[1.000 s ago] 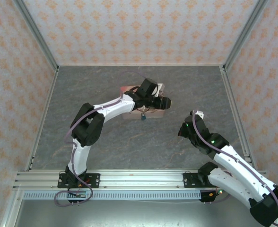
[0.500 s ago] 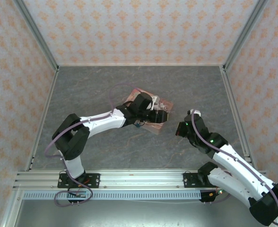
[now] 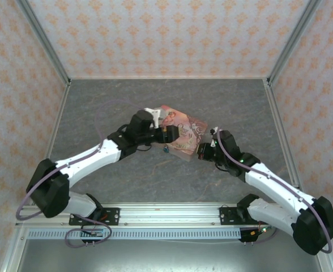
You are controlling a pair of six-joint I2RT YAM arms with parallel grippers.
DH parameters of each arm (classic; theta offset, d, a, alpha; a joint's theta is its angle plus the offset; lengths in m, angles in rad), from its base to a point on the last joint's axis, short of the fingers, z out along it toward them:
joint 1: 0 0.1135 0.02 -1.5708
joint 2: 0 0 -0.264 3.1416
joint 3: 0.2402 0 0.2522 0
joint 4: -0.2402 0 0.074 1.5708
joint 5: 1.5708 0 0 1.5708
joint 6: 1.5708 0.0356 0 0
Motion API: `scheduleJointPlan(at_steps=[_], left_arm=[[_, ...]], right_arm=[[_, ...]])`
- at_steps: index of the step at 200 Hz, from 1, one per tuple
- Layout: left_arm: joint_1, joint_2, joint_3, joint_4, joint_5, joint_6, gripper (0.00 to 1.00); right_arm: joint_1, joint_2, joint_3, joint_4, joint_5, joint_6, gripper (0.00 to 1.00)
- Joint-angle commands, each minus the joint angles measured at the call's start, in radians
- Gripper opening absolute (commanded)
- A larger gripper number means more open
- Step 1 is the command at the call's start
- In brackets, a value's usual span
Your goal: Unlock a padlock with a key
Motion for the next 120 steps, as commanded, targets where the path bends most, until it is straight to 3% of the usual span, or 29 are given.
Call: scheduleJointPlan(at_steps=[1, 61, 120], left_arm=[[0.054, -0.075, -0.123, 0.051, 0.013, -0.011, 0.77], [0.115, -0.161, -0.389, 0.222, 0.028, 0.066, 0.69], [0.112, -0.103, -0.454, 0.366, 0.028, 0.133, 0.7]], right_arm=[[0.005, 0.045, -0.017, 0.139, -0.094, 0.045, 0.0], [-0.039, 0.24, 0.046, 0.257, -0.253, 0.092, 0.0], [-0.098, 0.316, 0.067, 0.228, -0.291, 0.097, 0.0]])
